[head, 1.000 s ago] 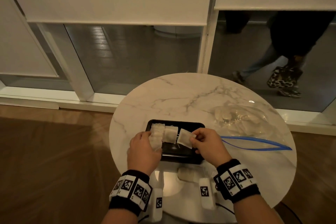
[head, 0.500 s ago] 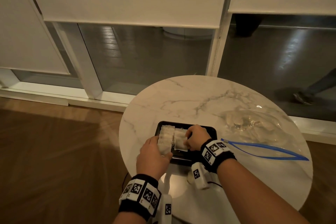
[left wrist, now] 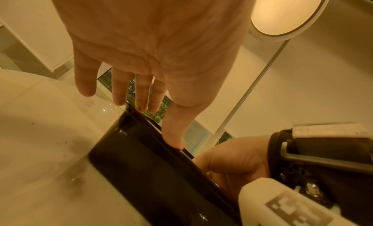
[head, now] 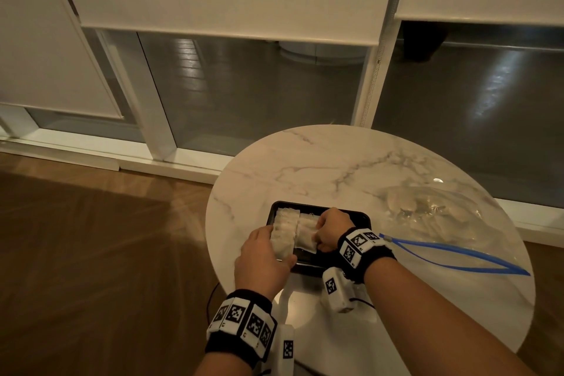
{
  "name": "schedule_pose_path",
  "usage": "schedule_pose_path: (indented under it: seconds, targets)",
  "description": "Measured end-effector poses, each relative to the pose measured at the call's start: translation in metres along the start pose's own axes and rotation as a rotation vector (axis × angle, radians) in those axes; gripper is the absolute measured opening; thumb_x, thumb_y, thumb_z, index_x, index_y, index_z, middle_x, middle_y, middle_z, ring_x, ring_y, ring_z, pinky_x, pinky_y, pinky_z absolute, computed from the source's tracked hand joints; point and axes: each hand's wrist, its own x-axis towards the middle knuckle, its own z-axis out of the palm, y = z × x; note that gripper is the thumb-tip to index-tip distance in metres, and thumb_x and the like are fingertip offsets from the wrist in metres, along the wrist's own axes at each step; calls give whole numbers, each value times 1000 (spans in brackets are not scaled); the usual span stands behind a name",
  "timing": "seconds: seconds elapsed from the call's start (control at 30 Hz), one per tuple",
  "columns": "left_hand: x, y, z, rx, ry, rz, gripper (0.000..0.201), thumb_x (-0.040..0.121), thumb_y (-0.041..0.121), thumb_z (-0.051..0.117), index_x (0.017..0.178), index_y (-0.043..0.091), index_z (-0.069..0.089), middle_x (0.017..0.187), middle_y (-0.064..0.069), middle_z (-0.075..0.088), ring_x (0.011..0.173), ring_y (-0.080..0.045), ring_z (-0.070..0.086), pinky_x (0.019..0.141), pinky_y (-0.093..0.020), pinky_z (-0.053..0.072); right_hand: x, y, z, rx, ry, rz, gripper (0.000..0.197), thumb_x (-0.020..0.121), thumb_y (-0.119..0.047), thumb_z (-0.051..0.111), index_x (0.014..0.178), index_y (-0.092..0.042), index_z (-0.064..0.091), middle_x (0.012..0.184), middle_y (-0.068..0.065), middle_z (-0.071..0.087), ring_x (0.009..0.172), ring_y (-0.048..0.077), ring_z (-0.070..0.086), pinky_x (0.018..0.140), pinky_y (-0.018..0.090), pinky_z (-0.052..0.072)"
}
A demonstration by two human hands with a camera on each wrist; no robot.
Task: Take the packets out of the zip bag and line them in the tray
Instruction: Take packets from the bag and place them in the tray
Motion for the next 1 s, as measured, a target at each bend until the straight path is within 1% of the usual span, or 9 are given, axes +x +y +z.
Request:
schedule_pose_path:
  seconds: [0.13, 0.27, 0.47, 0.6, 0.7, 0.8, 0.9, 0.97, 1.0]
  targets:
    - [1, 0, 0, -2, -6, 0, 74, 77, 40, 82, 141, 28, 47, 138, 9, 52, 124, -15, 53, 104, -42, 49, 2, 2, -1, 14, 14, -8, 22, 75, -5, 79, 95, -10, 71, 102, 12, 70, 93, 27, 71, 80, 40, 62]
    - [1, 0, -1, -3, -6, -1, 74, 76, 40, 83, 140, 29, 47, 138, 9, 53, 123, -16, 54, 103, -44, 49, 3, 4, -3, 71, 25, -6, 18, 77, -7, 79, 86, -15, 66, 103, 12, 69, 92, 28, 71, 80, 41, 62]
    - [2, -1, 0, 13, -16, 7, 75, 78, 41, 82, 142, 27, 47, 138, 8, 53, 125, -17, 54, 104, -45, 49, -2, 5, -19, 140, 76, -22, 19, 76, -11, 81, 87, -16, 67, 97, 11, 71, 87, 28, 72, 79, 42, 62]
    - [3, -2, 1, 5, -36, 21, 71, 80, 39, 81, 141, 28, 48, 136, 8, 56, 123, -16, 56, 103, -44, 51, -19, 8, -42, 321, 184, -35, 11, 80, -14, 77, 83, -15, 67, 86, 15, 72, 74, 29, 74, 70, 44, 64]
    - [3, -1, 2, 17, -36, 43, 67, 82, 42, 77, 141, 30, 48, 136, 8, 56, 124, -15, 54, 105, -43, 50, -44, 15, -60, 507, 242, -67, 6, 86, -10, 72, 86, -10, 66, 80, 17, 72, 68, 28, 75, 69, 44, 64]
    - [-2, 7, 1, 51, 33, 115, 56, 87, 39, 72, 138, 28, 51, 134, 6, 55, 125, -15, 50, 106, -38, 46, -67, 27, -72, 628, 302, -99, 4, 88, -9, 70, 88, -10, 66, 80, 16, 72, 70, 27, 75, 71, 42, 64]
    - [-9, 23, -2, 42, 95, 213, 42, 88, 35, 71, 128, 27, 60, 129, 7, 58, 124, -15, 48, 104, -33, 45, -91, 45, -78, 724, 354, -110, 2, 89, -8, 68, 90, -8, 66, 82, 18, 71, 67, 26, 72, 66, 37, 62]
    - [-14, 34, -1, 18, 89, 254, 31, 89, 33, 71, 119, 27, 65, 118, 9, 63, 115, -13, 53, 97, -29, 47, -106, 58, -79, 772, 362, -93, 2, 90, -8, 68, 90, -7, 66, 81, 18, 70, 66, 24, 70, 63, 35, 60]
    - [-16, 39, -1, -3, 63, 255, 25, 89, 32, 71, 114, 28, 67, 110, 12, 65, 107, -11, 57, 90, -26, 49, -111, 64, -77, 786, 355, -75, 2, 90, -8, 68, 89, -7, 66, 80, 17, 70, 66, 24, 69, 63, 34, 59]
